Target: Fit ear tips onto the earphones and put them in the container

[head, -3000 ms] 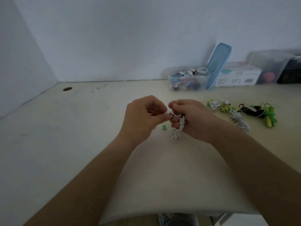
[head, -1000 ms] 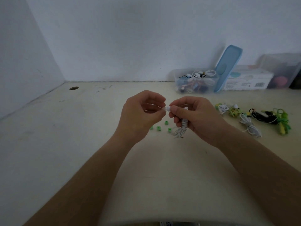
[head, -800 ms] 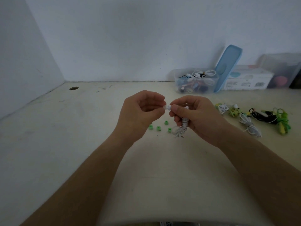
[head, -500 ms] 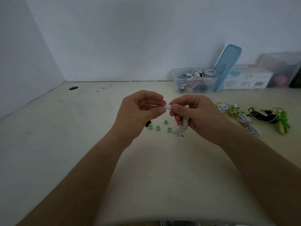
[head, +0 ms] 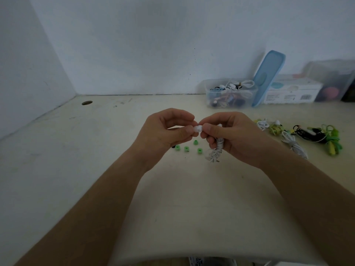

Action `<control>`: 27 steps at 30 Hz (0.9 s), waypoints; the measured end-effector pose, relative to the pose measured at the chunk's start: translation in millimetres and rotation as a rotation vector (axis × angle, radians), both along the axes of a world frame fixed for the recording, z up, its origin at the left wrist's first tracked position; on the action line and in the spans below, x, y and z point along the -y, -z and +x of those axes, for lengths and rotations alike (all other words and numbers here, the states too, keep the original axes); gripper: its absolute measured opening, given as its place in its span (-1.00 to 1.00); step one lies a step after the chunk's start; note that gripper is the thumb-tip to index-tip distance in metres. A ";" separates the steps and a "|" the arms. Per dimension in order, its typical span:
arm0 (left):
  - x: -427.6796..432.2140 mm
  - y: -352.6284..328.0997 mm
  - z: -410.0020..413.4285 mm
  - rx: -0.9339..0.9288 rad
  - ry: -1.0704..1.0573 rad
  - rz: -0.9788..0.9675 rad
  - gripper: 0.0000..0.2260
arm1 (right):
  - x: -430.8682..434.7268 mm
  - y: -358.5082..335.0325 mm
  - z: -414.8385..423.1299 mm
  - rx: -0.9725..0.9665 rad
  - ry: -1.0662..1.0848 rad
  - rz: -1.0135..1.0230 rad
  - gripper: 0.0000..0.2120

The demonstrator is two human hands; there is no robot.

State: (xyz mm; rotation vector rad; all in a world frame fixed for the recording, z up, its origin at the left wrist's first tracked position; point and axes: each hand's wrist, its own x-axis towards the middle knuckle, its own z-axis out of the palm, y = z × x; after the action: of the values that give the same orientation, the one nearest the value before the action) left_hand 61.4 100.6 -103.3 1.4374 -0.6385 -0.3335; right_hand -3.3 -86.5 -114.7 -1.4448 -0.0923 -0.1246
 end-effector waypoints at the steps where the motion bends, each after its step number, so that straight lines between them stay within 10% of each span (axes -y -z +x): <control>1: 0.1 0.5 0.5 -0.014 0.011 0.000 -0.72 | 0.2 -0.1 -0.1 -0.002 -0.005 -0.003 -0.80; 27: 8.8 10.4 1.2 -0.064 -0.058 -0.101 -0.70 | -3.2 5.1 3.2 0.103 0.120 -0.107 -0.74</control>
State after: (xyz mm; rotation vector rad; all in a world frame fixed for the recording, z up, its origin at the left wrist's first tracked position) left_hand 62.6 91.8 -113.7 1.3405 -0.5534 -0.2964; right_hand -0.1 -83.3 -119.8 -1.5510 -0.0981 -0.2964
